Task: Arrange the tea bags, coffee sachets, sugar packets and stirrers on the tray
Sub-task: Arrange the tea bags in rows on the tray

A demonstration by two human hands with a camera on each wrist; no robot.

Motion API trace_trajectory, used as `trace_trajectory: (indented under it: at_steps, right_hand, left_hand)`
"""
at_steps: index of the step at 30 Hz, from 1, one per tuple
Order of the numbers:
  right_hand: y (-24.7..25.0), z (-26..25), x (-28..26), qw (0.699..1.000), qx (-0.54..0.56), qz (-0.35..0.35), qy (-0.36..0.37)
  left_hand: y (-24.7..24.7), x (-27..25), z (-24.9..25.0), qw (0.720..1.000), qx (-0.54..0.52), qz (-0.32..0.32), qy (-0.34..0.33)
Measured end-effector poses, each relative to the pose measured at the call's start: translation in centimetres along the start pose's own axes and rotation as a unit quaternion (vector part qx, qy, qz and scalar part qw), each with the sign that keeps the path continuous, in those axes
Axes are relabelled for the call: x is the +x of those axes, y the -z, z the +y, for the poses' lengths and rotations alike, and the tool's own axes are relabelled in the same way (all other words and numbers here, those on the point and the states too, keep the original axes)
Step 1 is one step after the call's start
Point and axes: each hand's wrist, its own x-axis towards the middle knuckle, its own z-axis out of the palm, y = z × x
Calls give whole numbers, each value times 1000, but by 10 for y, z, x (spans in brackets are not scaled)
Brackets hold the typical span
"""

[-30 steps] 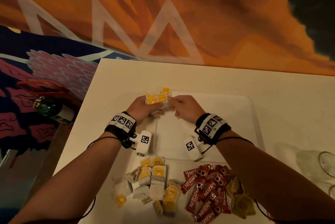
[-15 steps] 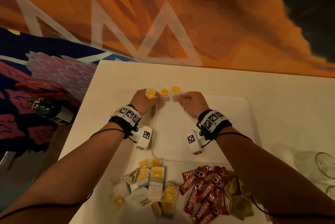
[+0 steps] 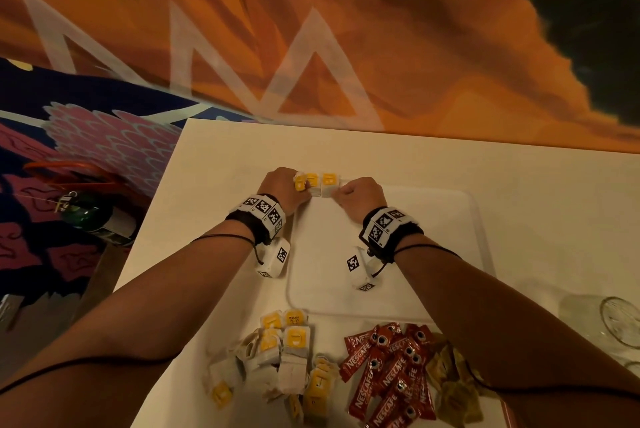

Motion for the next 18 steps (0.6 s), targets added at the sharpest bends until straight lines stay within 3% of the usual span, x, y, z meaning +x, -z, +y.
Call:
trace_trajectory:
  at_steps: [6, 10, 14, 18]
  right_hand:
    - [-1, -3, 2, 1000, -6, -2, -6]
    - [-1, 0, -1, 1000, 20, 18, -10]
    - [1, 1, -8, 997, 65, -9, 41]
    - [3, 0, -23, 984, 139, -44, 102]
  left_hand:
    - [2, -2, 1, 1000, -27, 1, -1]
    - [8, -9, -4, 983, -184, -1, 13]
    - [18, -22, -8, 935, -346, -72, 17]
    - [23, -37, -5, 844, -506, -175, 36]
